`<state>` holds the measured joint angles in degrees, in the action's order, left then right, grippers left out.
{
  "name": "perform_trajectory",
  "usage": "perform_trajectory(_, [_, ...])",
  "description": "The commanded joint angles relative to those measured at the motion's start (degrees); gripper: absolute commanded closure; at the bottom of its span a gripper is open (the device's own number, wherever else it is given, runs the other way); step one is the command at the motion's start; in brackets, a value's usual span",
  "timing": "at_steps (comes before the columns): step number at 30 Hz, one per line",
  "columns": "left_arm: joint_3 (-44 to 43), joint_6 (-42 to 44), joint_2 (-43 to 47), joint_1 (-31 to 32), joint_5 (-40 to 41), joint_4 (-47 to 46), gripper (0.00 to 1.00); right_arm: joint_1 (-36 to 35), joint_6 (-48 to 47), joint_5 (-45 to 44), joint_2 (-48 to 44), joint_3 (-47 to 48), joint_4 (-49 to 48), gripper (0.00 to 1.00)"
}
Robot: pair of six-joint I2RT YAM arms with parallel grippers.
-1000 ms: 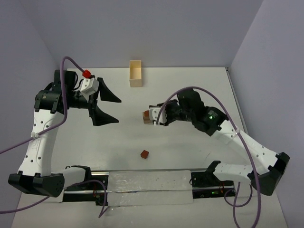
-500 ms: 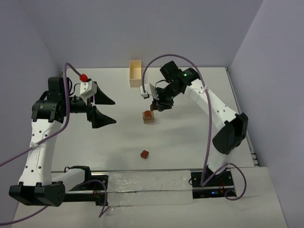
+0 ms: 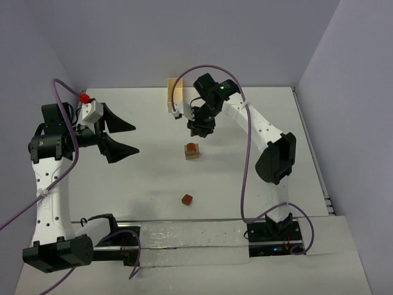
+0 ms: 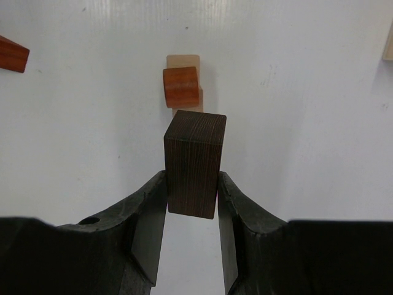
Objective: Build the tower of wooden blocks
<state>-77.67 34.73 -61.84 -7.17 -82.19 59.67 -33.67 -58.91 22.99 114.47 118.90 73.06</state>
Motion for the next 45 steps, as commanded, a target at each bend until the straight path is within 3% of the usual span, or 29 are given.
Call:
perform_trajectory(1, [0.4,-1.6,0.7,-1.5,-6.3,-2.5,0.01,-1.5,2.2,-3.4,2.6,5.7,0.9,1.00])
perform_trajectory(7, [1.5,-3.4,1.1,-1.9,-6.9,-4.0,0.01,-3.3,2.8,-6.6,6.8,11.2,1.4,1.00])
perform_trajectory(18, [2.5,-3.6,1.6,-2.5,-7.6,-4.4,0.01,-8.6,1.3,-10.7,10.0,11.2,3.8,1.00])
perform_trajectory(45, [2.8,-5.2,1.4,-3.0,-8.4,-5.3,0.01,-9.0,-0.3,-11.8,13.6,9.9,5.4,0.97])
